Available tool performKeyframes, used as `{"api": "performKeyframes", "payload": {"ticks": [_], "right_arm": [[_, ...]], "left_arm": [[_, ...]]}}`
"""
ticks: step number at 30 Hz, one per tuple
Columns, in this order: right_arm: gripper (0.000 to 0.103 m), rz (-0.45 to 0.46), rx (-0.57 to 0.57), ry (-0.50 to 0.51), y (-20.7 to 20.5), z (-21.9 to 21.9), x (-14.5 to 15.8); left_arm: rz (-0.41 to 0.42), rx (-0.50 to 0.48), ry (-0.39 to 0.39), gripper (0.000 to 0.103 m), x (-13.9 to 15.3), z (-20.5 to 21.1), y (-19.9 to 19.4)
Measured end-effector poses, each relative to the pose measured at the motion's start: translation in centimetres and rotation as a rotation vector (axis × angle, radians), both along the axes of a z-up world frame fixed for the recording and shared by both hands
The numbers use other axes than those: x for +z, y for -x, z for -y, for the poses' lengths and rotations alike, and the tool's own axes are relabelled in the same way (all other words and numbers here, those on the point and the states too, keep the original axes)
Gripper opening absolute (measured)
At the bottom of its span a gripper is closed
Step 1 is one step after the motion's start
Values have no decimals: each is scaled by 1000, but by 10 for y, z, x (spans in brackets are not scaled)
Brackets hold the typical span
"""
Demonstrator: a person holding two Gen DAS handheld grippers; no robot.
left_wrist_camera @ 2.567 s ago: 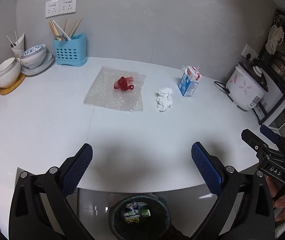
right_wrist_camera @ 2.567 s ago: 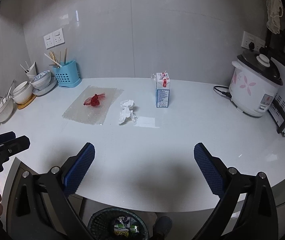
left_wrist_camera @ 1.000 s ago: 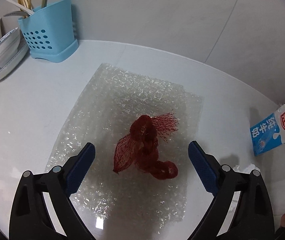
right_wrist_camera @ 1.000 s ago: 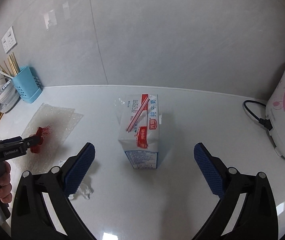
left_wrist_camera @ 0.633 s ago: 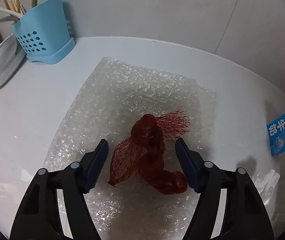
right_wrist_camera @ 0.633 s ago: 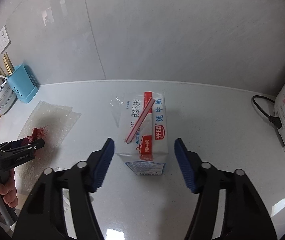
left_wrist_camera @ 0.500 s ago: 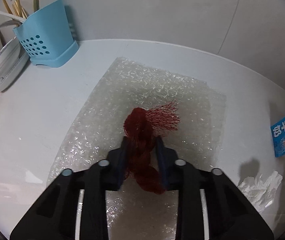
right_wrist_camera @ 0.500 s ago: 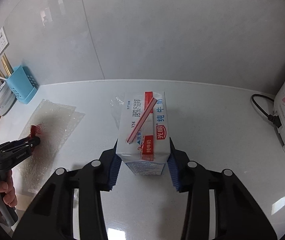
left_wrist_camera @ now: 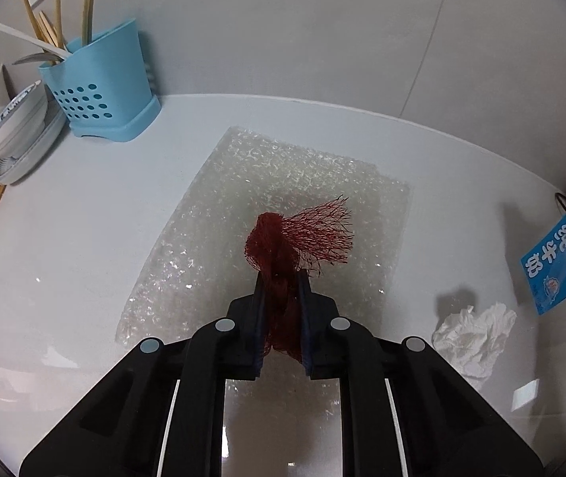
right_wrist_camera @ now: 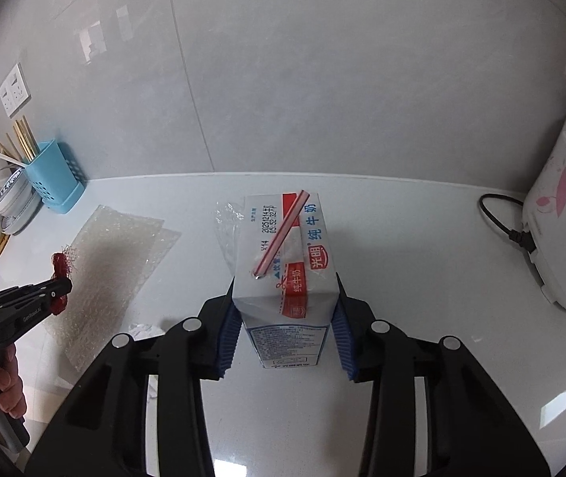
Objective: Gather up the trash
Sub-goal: 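Grasp the red mesh bag with the left gripper while the right gripper grasps the milk carton, then carry the red mesh and milk carton with both grippers over the trash bin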
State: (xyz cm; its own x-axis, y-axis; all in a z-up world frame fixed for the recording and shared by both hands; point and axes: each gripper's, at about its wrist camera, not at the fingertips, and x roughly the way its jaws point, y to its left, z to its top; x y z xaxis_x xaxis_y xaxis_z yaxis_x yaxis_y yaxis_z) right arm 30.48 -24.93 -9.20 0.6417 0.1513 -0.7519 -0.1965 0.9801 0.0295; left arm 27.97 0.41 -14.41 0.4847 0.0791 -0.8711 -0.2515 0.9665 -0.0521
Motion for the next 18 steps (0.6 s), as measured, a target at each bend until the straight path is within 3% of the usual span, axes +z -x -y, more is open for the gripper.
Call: {"api": "performKeyframes", "payload": {"ticks": [18], "right_arm": [[39, 19, -15, -29, 81, -6, 45]], "left_arm": [[23, -73, 45, 13, 57, 13, 84]]}}
